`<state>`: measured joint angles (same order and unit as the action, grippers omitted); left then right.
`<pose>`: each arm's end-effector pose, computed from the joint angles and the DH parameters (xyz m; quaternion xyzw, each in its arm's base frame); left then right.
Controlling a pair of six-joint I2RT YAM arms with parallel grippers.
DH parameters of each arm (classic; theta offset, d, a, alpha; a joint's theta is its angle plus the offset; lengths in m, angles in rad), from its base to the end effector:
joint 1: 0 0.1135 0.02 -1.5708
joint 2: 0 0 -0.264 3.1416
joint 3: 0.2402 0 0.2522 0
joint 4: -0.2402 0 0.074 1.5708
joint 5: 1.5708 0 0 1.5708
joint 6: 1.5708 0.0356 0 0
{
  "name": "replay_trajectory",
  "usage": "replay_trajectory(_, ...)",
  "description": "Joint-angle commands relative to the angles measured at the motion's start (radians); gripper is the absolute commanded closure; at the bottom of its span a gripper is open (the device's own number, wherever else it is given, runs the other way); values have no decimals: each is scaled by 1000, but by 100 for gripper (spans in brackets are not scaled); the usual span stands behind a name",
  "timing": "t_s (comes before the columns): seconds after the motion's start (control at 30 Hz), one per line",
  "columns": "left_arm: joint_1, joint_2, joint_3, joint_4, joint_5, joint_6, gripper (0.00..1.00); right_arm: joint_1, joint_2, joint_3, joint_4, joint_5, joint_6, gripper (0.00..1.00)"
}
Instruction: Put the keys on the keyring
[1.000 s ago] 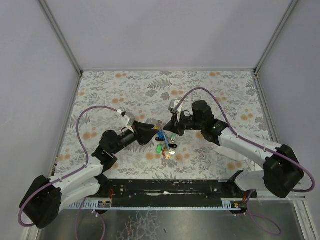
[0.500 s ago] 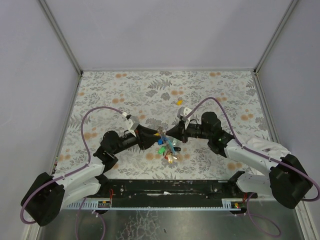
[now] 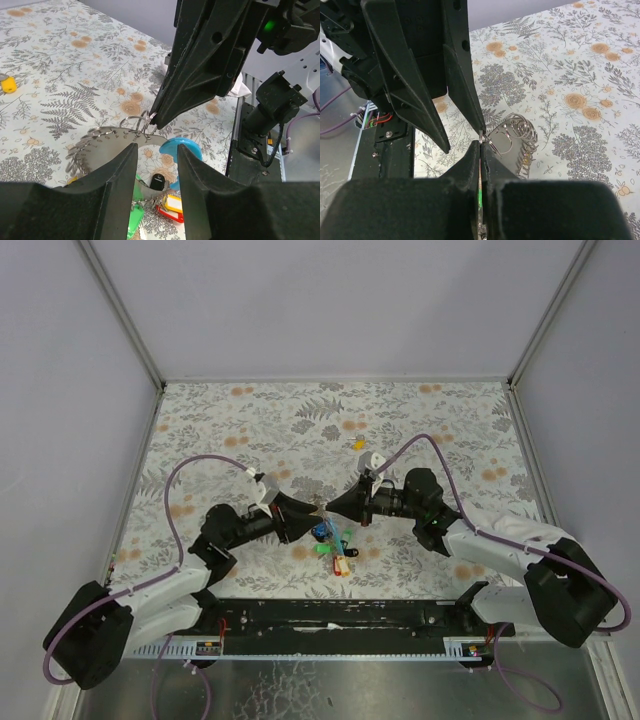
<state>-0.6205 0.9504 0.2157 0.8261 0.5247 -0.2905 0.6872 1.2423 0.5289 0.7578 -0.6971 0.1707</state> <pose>0.1466 -0.1267 0.2182 0.2959 0.6107 -0.4708 0.5638 0.1869 0.1829 0.2529 -0.4045 0.5651 0.4972 0.5195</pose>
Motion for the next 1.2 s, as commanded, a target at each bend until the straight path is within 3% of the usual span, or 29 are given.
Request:
replay_trajectory(0.0, 6, 52, -10, 157, 29, -18, 64, 5, -3, 8, 142, -39, 25, 100)
replay_trajectory(0.53, 7, 117, 39, 212, 35, -7, 66, 5, 40, 11, 144, -75, 15, 100)
replay_trajectory(1.17, 8, 79, 28, 205, 81, 10, 83, 8, 54, -11, 133, -135, 35, 100)
